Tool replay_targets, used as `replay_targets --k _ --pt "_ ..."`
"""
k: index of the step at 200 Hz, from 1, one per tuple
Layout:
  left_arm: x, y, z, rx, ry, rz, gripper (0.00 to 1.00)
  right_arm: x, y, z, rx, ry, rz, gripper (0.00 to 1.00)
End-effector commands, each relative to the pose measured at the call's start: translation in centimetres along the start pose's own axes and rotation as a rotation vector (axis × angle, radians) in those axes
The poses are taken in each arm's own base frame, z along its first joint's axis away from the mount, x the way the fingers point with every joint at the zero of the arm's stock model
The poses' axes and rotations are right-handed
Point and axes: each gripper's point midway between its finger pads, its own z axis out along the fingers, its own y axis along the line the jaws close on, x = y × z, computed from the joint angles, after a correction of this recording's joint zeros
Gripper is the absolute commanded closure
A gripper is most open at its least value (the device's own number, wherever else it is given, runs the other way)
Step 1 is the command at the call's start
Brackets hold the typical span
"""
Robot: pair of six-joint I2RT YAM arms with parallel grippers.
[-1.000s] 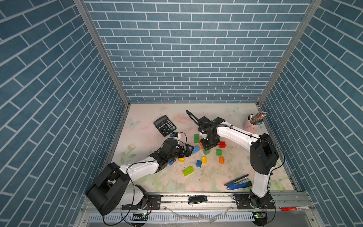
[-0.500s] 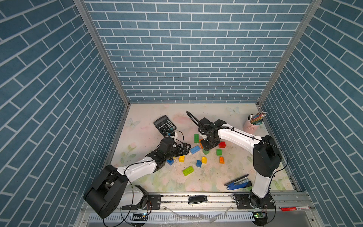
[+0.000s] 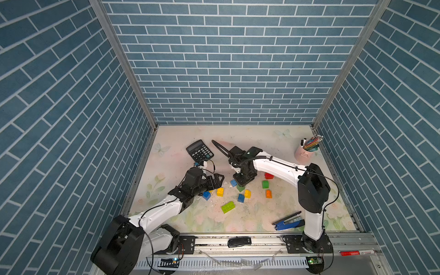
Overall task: Assemble a fork with lego
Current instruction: Place the lego brick at the center of the board, then pick up the lego brick from the center of the board.
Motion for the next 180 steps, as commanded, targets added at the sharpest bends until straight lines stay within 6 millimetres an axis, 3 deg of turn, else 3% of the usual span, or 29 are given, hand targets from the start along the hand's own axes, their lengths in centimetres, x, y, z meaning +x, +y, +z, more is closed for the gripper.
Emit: replay_targets --k 1,31,63,83,114,139,156,180 --pt "0.8 1.0 -0.4 -0.030 0.016 0.003 0.02 0.4 0.9 0.4 0.000 0.034 0.011 0.87" --pt "1.1 1.4 -0.7 -0.037 0.018 0.001 0.02 0.3 1.2 0.9 0.014 0.041 0.006 0.77" --pt "0.9 1.3 -0.9 -0.039 0.014 0.015 0.02 -0.7 1.5 -0.4 -0.004 -0.010 0.018 0.31" --pt "0.6 1.0 -1.2 -0.047 0.018 0.043 0.02 -1.8 1.6 -2.0 -0.014 -0.082 0.030 0.18" --pt "-0.4 0.4 -1.7 -0.065 0.012 0.102 0.02 -3.4 1.1 -4.9 -0.011 -0.249 0.054 0.18" --pt "-1.3 -0.7 -1.5 -0.055 0.012 0.149 0.02 -3.7 -1.6 -6.7 0.026 -0.399 0.147 0.22" --pt "-1.8 -2.0 -1.0 -0.040 0.017 0.193 0.02 -3.3 -4.3 -6.4 0.024 -0.446 0.265 0.25" --pt "-1.5 -4.0 0.4 -0.026 0.055 0.275 0.02 -2.0 -7.4 -4.1 0.009 -0.395 0.415 0.31"
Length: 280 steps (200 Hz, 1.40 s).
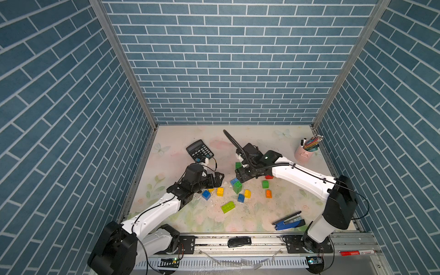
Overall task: Assemble a fork with lego
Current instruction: Pick up the lego brick from the center of the board.
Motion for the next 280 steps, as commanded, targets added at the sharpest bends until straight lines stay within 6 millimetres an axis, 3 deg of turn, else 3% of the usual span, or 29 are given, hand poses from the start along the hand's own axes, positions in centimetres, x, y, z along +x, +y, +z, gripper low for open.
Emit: replay_targets --k 1,34,122,214,280 --pt "0.0 -1.6 1.1 0.002 0.035 0.103 0.02 -0.2 -3.1 2.0 0.040 -0.014 0.177 0.32" --pt "0.4 -3.4 2.8 0.064 0.056 0.099 0.01 1.0 -3.4 4.5 0.051 0.082 0.190 0.33" --pt "1.0 -2.6 3.1 0.040 0.061 0.086 0.02 1.6 -3.7 8.8 0.102 0.184 0.187 0.41" --pt "1.4 -2.2 3.0 0.029 0.070 0.085 0.02 1.7 -4.2 11.0 0.156 0.245 0.166 0.48" --pt "1.5 -2.0 2.9 0.020 0.070 0.084 0.02 2.1 -4.3 11.4 0.172 0.270 0.161 0.56"
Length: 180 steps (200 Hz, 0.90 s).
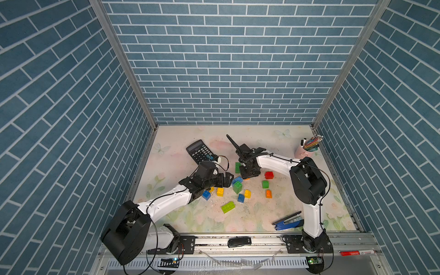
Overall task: Assemble a fork with lego
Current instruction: Pick up the lego brick from the center of the board.
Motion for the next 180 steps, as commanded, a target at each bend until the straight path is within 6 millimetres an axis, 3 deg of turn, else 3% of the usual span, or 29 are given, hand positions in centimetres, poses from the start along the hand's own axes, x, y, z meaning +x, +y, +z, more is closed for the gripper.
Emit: replay_targets --k 1,85,126,152,180 --pt "0.3 0.3 -0.2 -0.012 0.001 0.002 0.02 0.0 -0.2 0.0 0.030 0.012 0.000 0.56" --pt "0.3 0.3 -0.4 -0.007 -0.001 -0.015 0.02 0.1 -0.6 -0.7 0.044 0.000 0.007 0.67" --pt "-1.0 -1.9 -2.2 0.090 -0.032 -0.059 0.01 0.1 -0.8 -5.1 0.040 -0.102 -0.045 0.68" --pt "-0.2 -1.5 -2.5 0.124 -0.032 -0.120 0.01 0.9 0.4 -8.4 0.008 -0.139 -0.125 0.72" --pt "0.9 -0.1 -2.7 0.154 -0.052 -0.224 0.01 2.3 2.9 -10.6 -0.047 -0.108 -0.215 0.77"
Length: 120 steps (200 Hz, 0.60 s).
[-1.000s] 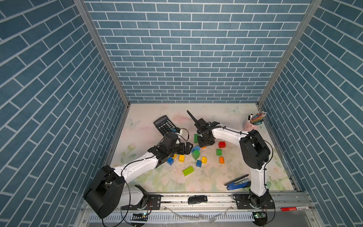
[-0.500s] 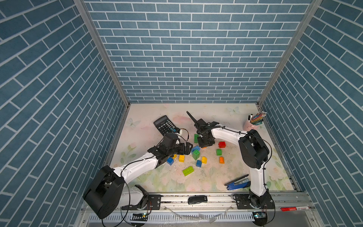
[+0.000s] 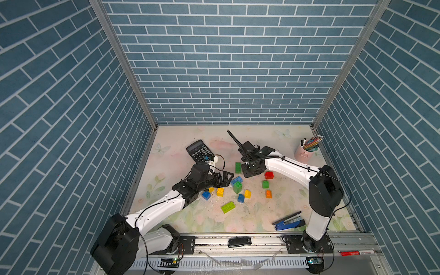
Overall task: Assemble a fork with lego
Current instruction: Pick up the lego brick from the center of the board, then assemble the lego brick with the lego brick.
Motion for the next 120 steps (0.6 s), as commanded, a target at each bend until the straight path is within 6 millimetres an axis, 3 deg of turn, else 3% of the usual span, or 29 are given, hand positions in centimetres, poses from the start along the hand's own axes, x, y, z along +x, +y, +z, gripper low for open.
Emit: replay_targets --k 1,51,120 --pt "1.0 1.1 -0.2 0.030 -0.004 -0.102 0.01 1.2 1.6 -2.0 -0.029 0.042 -0.101 0.77" --pt "0.8 3.3 -1.5 0.048 -0.061 -0.206 0.01 1.8 5.8 -2.8 -0.079 0.122 -0.209 0.80" --pt "1.0 4.9 -2.8 0.040 -0.090 -0.247 0.01 2.4 7.4 -0.7 -0.065 0.206 -0.251 0.81"
